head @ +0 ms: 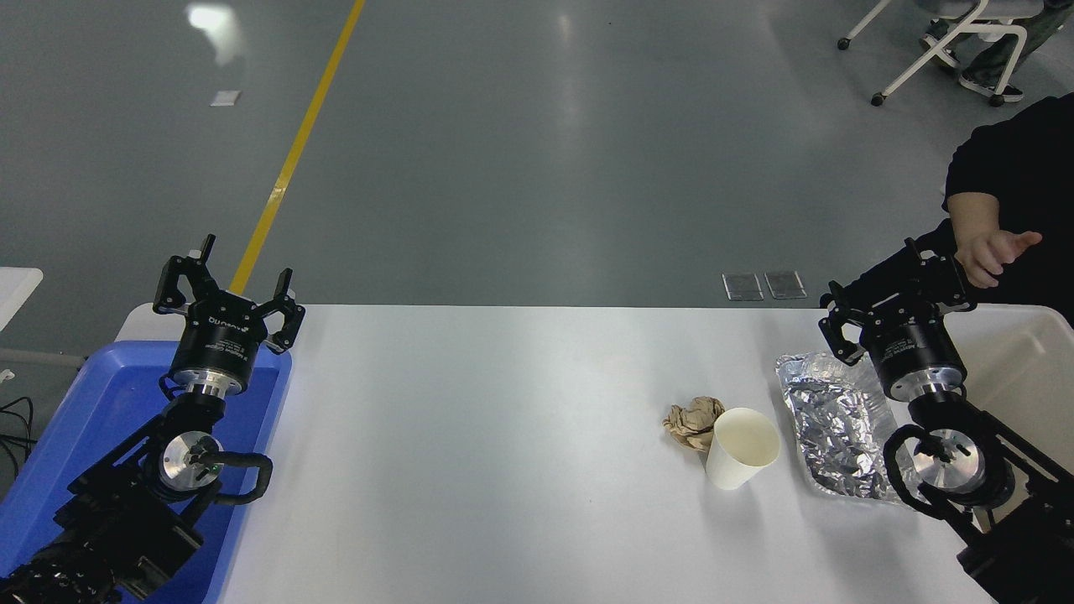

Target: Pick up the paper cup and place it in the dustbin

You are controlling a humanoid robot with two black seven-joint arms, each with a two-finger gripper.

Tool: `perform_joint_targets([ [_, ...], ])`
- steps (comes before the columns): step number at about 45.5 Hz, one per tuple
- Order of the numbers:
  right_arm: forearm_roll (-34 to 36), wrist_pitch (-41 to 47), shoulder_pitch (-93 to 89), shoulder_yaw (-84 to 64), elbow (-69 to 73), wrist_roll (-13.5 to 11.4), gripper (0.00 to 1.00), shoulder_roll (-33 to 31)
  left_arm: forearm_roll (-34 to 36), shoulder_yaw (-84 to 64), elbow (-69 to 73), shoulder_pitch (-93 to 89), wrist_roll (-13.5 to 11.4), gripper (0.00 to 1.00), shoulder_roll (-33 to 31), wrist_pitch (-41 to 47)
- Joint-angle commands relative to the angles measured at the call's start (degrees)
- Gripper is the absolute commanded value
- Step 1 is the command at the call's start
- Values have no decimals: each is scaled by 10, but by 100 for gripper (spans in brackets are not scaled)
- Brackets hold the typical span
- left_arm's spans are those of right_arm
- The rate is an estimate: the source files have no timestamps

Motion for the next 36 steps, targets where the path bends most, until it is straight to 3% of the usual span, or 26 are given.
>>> perform_joint_targets([
  [1, 0, 0, 2, 0, -1, 0, 100, 0, 0, 0, 0, 0, 0, 98, 0, 0],
  [36, 0, -3, 22, -1, -6, -1, 100, 24, 0, 1, 0, -1, 0, 98, 0, 0],
])
